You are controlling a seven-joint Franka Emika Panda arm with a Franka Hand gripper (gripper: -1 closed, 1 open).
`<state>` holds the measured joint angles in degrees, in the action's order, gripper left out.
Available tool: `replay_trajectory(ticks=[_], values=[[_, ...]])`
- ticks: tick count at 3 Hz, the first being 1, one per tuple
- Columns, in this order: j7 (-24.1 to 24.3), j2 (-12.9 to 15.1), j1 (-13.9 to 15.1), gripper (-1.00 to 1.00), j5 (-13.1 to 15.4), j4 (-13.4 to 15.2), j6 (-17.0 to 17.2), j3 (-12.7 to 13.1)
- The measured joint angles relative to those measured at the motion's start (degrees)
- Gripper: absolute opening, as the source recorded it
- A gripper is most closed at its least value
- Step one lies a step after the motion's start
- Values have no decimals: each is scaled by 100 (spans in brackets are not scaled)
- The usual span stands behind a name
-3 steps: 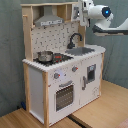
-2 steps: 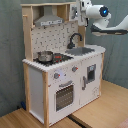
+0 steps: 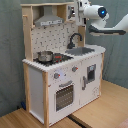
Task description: Play with the kitchen
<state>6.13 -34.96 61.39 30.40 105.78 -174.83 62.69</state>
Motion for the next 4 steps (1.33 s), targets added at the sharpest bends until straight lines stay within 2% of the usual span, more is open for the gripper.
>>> replay_trajectory(ticks=[1, 2, 3, 4], values=[[23, -11, -33, 100, 0, 20, 1, -29], [180, -137, -289, 100, 0, 128, 2, -239], [388, -408, -740, 100, 0, 339, 45, -551], [640, -758, -1158, 100, 0, 692, 73, -890]])
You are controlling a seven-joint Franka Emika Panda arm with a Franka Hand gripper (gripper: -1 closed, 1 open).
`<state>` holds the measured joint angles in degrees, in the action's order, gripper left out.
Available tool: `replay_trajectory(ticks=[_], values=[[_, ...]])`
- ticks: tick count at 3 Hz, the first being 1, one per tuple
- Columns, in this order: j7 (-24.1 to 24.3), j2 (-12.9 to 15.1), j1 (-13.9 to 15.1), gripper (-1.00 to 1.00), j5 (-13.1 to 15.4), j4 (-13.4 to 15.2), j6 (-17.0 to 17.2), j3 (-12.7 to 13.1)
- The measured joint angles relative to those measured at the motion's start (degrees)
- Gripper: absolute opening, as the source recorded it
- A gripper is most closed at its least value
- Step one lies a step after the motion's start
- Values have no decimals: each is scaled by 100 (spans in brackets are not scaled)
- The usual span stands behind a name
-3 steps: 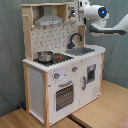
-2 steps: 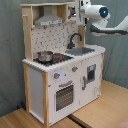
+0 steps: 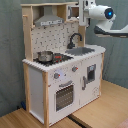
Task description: Play with the kitchen
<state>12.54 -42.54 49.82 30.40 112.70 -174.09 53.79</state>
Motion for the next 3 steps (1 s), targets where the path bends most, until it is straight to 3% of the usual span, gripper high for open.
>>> replay_trajectory(ticks=[3], values=[[595, -1052, -904, 100, 0, 1107, 1, -799]])
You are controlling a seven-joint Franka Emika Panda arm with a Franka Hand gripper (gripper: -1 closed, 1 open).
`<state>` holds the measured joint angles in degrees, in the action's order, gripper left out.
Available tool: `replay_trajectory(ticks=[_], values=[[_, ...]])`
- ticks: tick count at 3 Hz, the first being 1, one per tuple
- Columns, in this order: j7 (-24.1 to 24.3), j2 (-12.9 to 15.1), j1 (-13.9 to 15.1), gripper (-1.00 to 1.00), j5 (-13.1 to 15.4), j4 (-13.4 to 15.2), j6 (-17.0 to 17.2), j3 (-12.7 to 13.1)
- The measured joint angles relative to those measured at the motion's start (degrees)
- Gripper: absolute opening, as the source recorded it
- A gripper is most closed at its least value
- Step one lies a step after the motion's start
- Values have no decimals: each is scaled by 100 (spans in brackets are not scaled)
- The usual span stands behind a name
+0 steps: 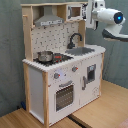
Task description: Play with the kitchen
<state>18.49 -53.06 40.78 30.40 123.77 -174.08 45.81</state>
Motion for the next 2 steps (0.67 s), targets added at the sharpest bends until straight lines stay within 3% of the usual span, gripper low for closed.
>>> replay_trajectory(ticks=[1, 2], values=[[238, -392, -215, 100, 0, 468, 1, -126], [566, -758, -215, 100, 0, 803, -1, -134]])
